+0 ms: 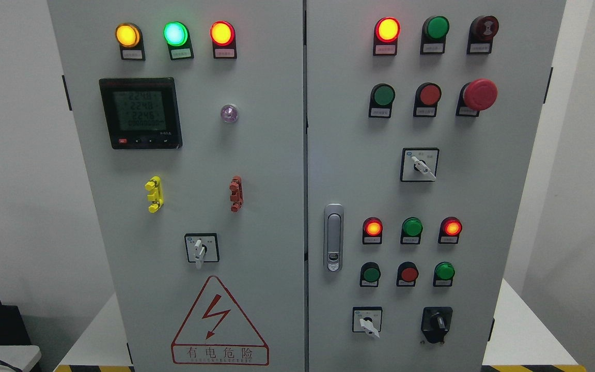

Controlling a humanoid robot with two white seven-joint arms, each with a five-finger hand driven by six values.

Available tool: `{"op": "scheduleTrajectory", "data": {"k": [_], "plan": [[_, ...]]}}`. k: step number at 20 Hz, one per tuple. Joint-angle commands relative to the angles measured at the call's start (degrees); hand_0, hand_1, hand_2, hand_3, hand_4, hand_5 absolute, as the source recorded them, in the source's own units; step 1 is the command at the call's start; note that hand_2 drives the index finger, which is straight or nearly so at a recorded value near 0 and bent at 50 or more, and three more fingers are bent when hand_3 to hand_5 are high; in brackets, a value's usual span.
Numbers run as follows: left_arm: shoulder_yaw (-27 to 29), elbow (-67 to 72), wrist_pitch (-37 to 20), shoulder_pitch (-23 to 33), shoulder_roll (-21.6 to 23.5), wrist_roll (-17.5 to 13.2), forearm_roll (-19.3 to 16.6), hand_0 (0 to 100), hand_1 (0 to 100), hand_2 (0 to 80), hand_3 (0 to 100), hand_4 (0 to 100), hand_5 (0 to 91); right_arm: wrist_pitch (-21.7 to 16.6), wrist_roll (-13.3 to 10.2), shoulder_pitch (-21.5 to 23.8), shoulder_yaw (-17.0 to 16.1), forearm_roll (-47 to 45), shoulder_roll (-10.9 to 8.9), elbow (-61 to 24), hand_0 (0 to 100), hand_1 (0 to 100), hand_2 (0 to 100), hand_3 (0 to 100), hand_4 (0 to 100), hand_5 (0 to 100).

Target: Turn on light switch 1

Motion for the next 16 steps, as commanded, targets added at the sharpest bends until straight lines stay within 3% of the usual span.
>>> {"op": "scheduleTrajectory", "data": {"k": [1, 4, 6, 16], "plan": [[19.00, -16.60, -2.46, 1.97, 1.46, -0.05, -1.48, 48, 0, 0.0, 17, 25, 2.6, 0.04, 0.02, 0.00, 0.00, -1.05, 0.00, 0.00, 12, 39, 0, 0, 0, 0], [23.05, -23.54, -2.46, 1.89, 1.46, -0.40, -1.39, 49, 0, 0.6, 24, 32, 2.7, 0.04, 0.02, 0.00, 0.00, -0.97, 0.00, 0.00, 12, 39, 0, 0, 0, 0], [24.64, -30.38, -2.46, 1.97, 1.02, -0.49, -1.39, 48, 0, 8.1, 28, 36, 4.2, 0.04, 0.02, 0.00, 0.00, -1.05, 0.00, 0.00, 12, 39, 0, 0, 0, 0], [27.37, -55.35, -2.46, 0.74, 0.94, -0.58, 1.07, 47, 0, 19.6, 41, 48, 15.2, 0.04, 0.02, 0.00, 0.00, -0.97, 0.00, 0.00, 12, 39, 0, 0, 0, 0]]}}
